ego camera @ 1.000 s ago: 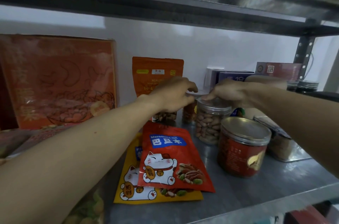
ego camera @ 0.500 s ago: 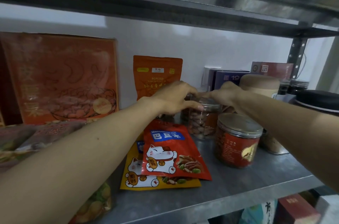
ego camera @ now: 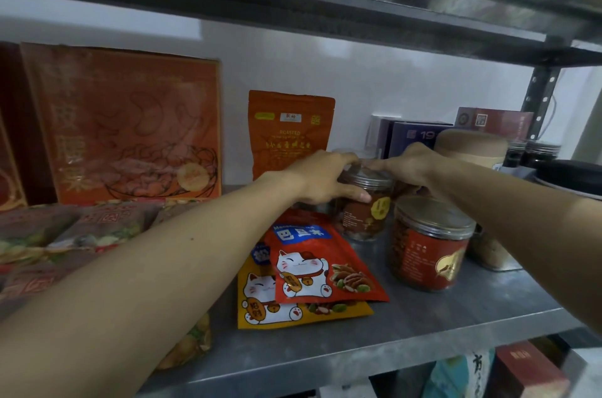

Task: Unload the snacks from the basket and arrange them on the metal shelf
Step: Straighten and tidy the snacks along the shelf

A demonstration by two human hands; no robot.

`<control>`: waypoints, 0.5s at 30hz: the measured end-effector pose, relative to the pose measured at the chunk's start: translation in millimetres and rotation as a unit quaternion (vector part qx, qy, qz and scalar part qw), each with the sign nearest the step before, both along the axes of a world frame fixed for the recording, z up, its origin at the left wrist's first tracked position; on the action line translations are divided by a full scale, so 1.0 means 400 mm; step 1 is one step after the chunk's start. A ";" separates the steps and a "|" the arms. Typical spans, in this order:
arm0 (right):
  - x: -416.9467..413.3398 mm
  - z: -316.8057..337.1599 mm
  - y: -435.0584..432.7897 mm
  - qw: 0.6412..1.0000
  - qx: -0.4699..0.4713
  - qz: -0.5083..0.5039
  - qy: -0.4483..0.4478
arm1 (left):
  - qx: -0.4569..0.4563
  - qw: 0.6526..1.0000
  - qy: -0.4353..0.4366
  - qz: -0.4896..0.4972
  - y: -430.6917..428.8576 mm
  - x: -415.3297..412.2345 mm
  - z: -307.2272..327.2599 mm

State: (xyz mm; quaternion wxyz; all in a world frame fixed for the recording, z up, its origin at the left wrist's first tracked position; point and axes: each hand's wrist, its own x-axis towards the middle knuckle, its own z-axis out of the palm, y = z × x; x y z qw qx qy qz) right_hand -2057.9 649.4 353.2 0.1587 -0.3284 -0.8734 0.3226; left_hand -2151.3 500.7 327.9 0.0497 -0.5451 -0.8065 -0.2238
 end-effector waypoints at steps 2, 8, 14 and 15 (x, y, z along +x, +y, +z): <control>0.006 0.001 0.006 1.000 0.000 -0.001 0.003 | -0.003 1.000 -0.023 -0.012 0.007 -0.003 -0.004; 0.019 -0.002 0.013 1.000 0.010 -0.001 0.014 | 0.016 0.999 -0.037 -0.014 0.026 -0.001 -0.010; 0.020 -0.012 0.009 1.000 0.010 -0.006 0.028 | 0.002 0.999 -0.039 0.001 0.032 -0.011 -0.016; 0.020 -0.014 0.011 1.000 0.009 -0.006 0.029 | -0.001 0.999 -0.041 0.003 0.034 -0.012 -0.018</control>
